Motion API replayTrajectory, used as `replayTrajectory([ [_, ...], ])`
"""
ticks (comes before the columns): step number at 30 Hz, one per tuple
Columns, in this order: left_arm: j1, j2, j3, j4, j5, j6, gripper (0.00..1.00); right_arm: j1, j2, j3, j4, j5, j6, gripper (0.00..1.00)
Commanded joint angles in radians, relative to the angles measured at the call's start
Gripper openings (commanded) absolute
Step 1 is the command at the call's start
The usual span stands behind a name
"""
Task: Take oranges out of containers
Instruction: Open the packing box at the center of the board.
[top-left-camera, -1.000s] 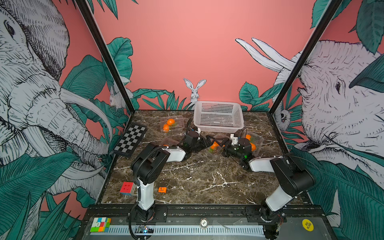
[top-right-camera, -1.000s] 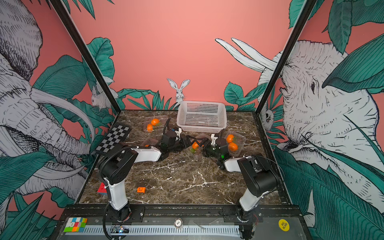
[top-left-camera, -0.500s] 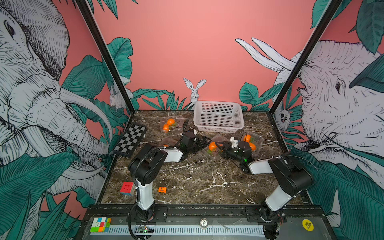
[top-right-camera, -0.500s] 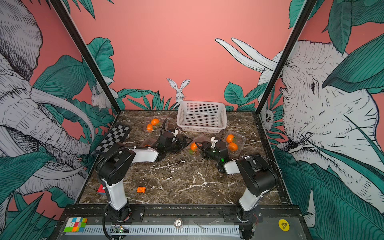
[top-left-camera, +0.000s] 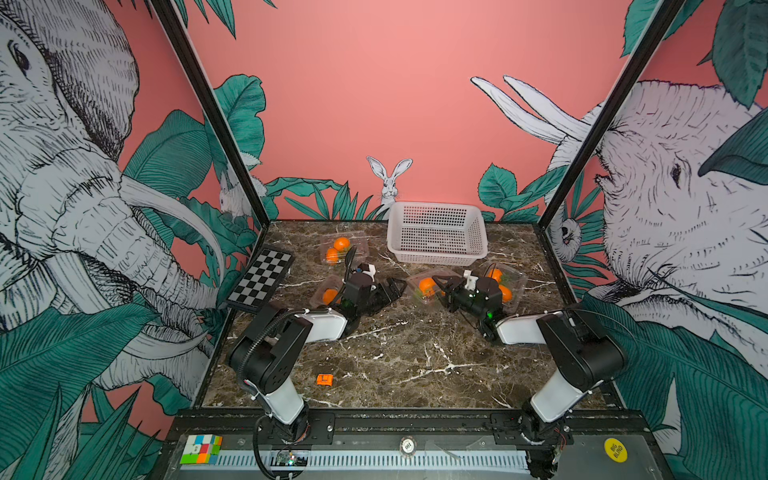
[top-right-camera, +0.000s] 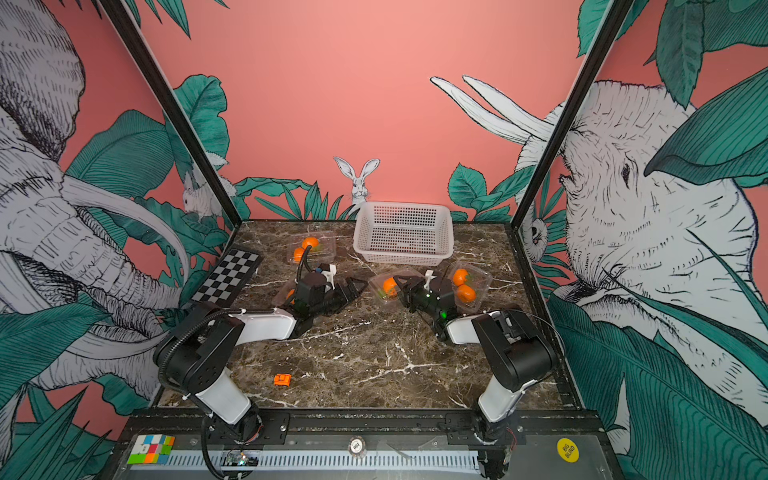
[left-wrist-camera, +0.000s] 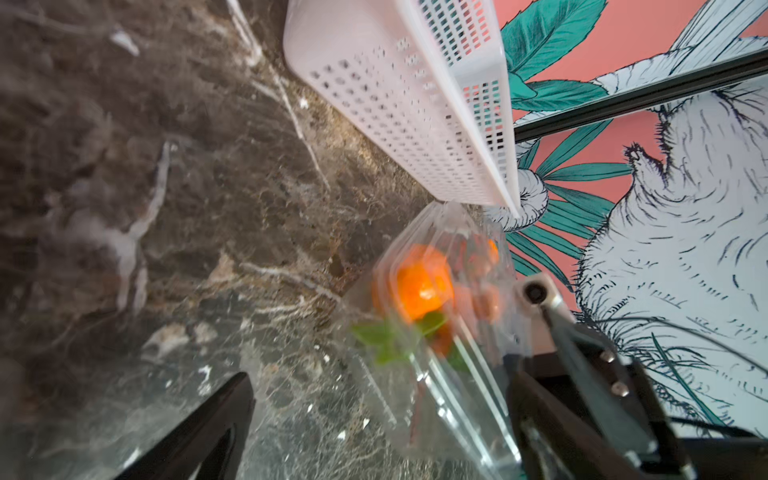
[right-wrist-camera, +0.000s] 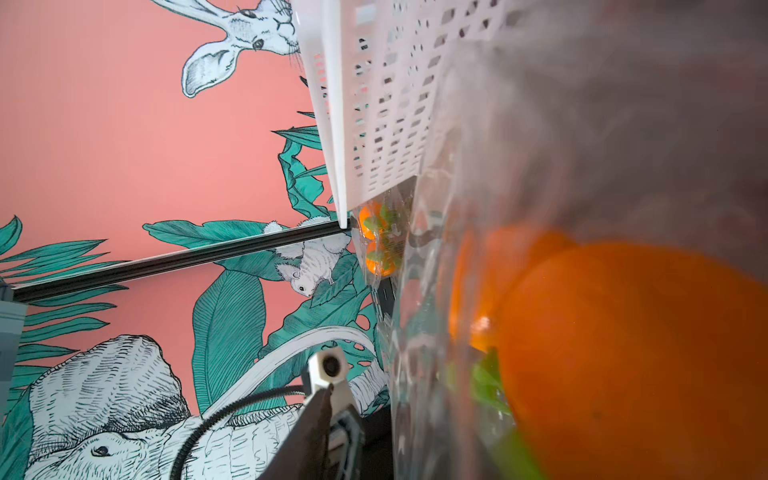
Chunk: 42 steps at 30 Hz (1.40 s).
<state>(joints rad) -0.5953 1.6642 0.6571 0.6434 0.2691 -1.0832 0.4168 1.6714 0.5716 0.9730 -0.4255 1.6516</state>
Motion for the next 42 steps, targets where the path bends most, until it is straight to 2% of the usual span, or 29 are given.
replayTrajectory([
  [1, -0.038, 0.016, -0.068, 0.164, -0.047, -0.066, 0.96, -0.004, 0.007, 0.028, -0.002, 0.011, 0.010, 0.39],
  [5, -0.070, 0.065, -0.130, 0.310, -0.111, -0.137, 0.95, -0.006, 0.005, 0.030, -0.012, 0.013, 0.011, 0.38],
  [10, -0.088, 0.148, -0.135, 0.434, -0.131, -0.214, 0.94, -0.007, -0.002, 0.023, -0.017, 0.013, 0.007, 0.37],
  [17, -0.099, 0.216, -0.167, 0.559, -0.197, -0.287, 0.94, -0.007, -0.006, 0.010, -0.015, 0.016, 0.007, 0.36],
  [18, -0.128, 0.220, -0.172, 0.568, -0.204, -0.295, 0.94, -0.008, -0.004, 0.010, -0.015, 0.016, 0.007, 0.36],
  [22, -0.139, 0.250, -0.184, 0.627, -0.220, -0.320, 0.94, -0.009, 0.005, 0.010, -0.010, 0.018, 0.005, 0.36],
  [42, -0.158, 0.358, -0.149, 0.689, -0.219, -0.377, 0.94, -0.009, 0.011, -0.009, -0.012, 0.010, -0.020, 0.36],
])
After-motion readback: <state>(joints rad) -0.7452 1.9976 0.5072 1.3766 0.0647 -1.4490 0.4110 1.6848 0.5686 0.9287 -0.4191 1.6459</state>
